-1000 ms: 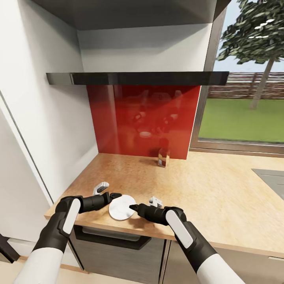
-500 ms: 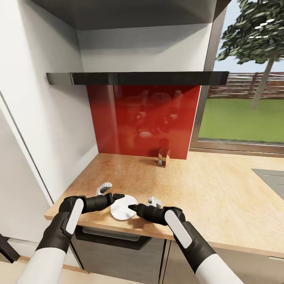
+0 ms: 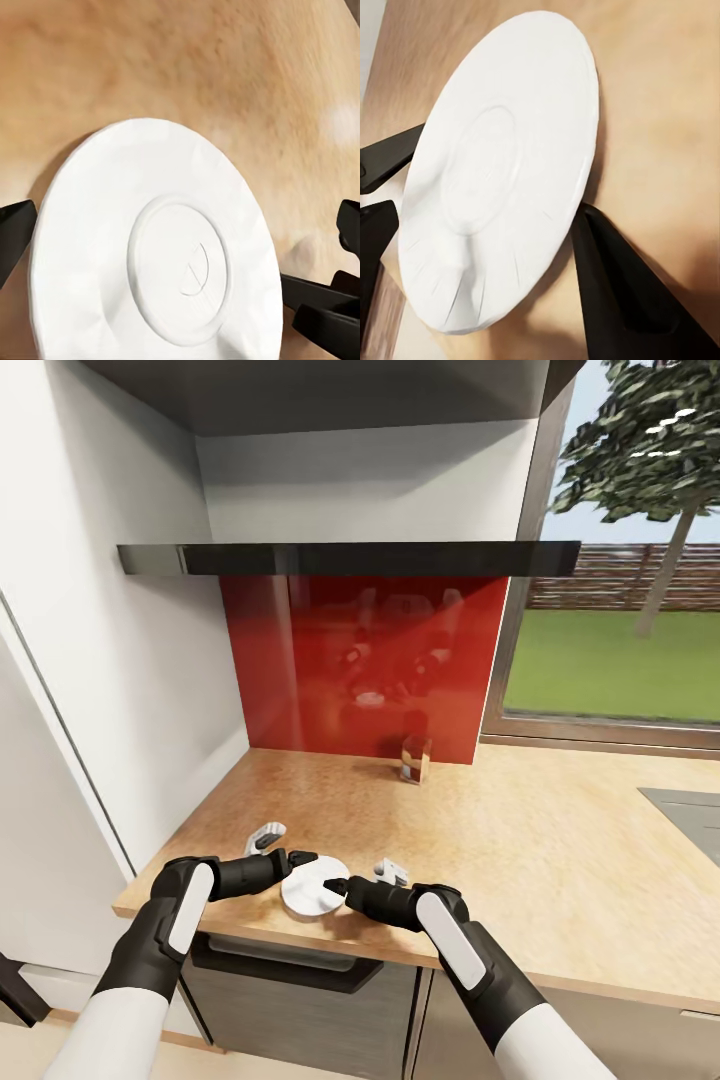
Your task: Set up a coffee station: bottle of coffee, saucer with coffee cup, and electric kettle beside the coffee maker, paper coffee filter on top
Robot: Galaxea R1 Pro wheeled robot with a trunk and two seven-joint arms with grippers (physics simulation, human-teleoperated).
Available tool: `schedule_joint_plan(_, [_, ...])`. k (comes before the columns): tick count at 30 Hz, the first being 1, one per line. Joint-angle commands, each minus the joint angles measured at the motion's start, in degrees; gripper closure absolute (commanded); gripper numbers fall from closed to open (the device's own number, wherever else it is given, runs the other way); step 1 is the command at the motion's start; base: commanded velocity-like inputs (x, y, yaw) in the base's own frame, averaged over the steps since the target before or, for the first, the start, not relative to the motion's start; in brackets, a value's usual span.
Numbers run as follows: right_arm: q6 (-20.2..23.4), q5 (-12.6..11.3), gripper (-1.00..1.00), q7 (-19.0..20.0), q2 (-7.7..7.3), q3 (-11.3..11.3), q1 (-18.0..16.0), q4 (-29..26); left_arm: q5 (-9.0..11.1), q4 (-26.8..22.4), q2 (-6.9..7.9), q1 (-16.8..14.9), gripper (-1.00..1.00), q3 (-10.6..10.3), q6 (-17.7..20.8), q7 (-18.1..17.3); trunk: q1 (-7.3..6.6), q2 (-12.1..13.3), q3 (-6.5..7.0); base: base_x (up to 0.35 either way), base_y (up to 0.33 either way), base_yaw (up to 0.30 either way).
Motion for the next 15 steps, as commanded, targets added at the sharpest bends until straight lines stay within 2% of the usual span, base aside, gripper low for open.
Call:
schedule_joint_plan(1, [0.22, -0.35, -1.0, -0.4, -0.01, 0.05, -0.03, -0.04, -0.24, -0.02, -0.11, -0.06, -1.0, 0.22, 0.37, -0.44, 0.01, -0.05, -0.08, 0.0, 0.0, 0.0])
schedule_joint_plan(15, [0.22, -0.35, -1.0, -0.4, -0.01, 0.05, -0.03, -0.04, -0.22, -0.02, -0.17, -0.06, -1.0, 0.19, 0.4, -0.46, 0.01, -0.05, -0.08, 0.0, 0.0, 0.0])
